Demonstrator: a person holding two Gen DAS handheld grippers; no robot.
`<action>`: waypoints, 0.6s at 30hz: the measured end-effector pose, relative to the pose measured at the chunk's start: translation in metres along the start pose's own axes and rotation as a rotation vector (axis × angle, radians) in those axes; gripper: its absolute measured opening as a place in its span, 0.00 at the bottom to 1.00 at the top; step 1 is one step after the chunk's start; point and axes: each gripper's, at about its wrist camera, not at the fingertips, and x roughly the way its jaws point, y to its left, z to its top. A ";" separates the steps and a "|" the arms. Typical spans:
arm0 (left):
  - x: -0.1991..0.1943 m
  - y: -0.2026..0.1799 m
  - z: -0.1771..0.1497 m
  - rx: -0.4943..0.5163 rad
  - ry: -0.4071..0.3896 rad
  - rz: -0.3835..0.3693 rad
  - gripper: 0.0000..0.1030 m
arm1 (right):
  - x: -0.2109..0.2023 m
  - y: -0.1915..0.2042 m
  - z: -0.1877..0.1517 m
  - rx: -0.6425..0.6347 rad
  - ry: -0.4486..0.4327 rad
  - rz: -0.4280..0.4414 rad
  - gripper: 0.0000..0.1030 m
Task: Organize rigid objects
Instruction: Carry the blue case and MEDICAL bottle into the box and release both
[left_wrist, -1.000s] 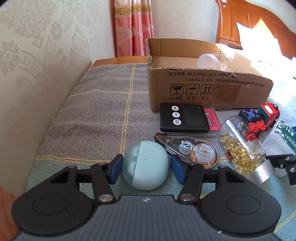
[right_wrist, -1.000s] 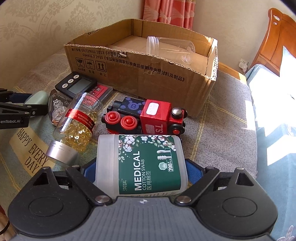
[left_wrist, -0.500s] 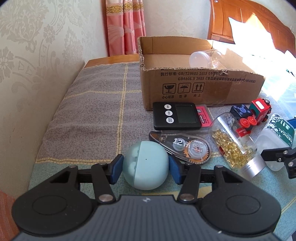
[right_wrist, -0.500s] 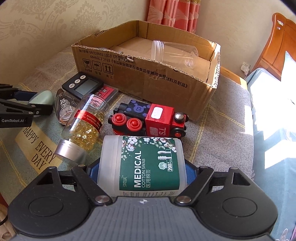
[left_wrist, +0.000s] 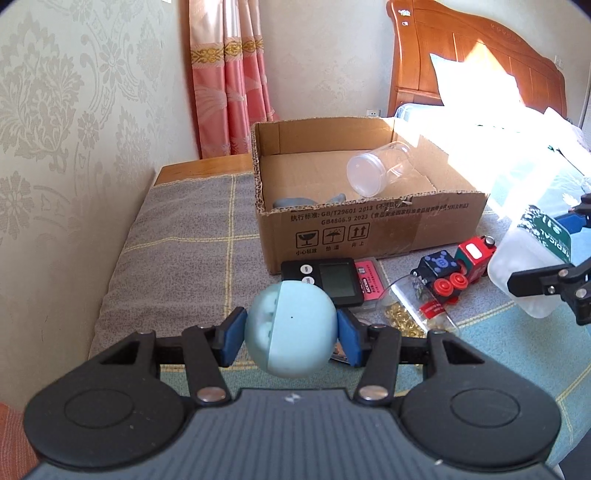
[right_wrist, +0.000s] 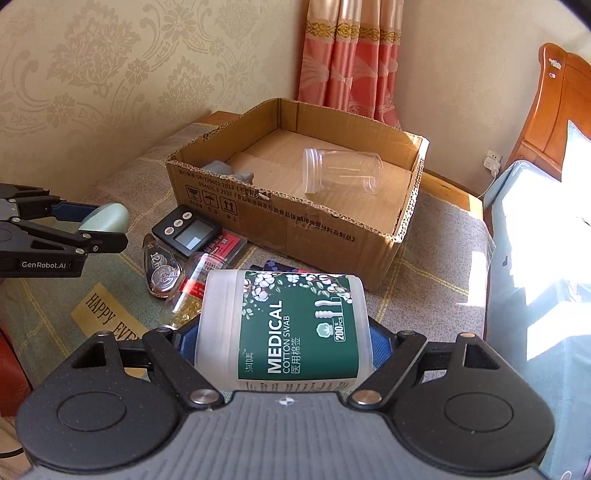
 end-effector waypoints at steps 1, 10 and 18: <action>-0.001 0.000 0.004 -0.001 -0.008 -0.005 0.51 | -0.002 -0.002 0.005 -0.001 -0.015 -0.005 0.84; -0.001 -0.002 0.038 0.010 -0.073 -0.001 0.51 | 0.012 -0.034 0.077 0.031 -0.139 -0.052 0.84; 0.009 -0.002 0.058 0.022 -0.091 0.004 0.51 | 0.040 -0.051 0.087 0.144 -0.141 -0.050 1.00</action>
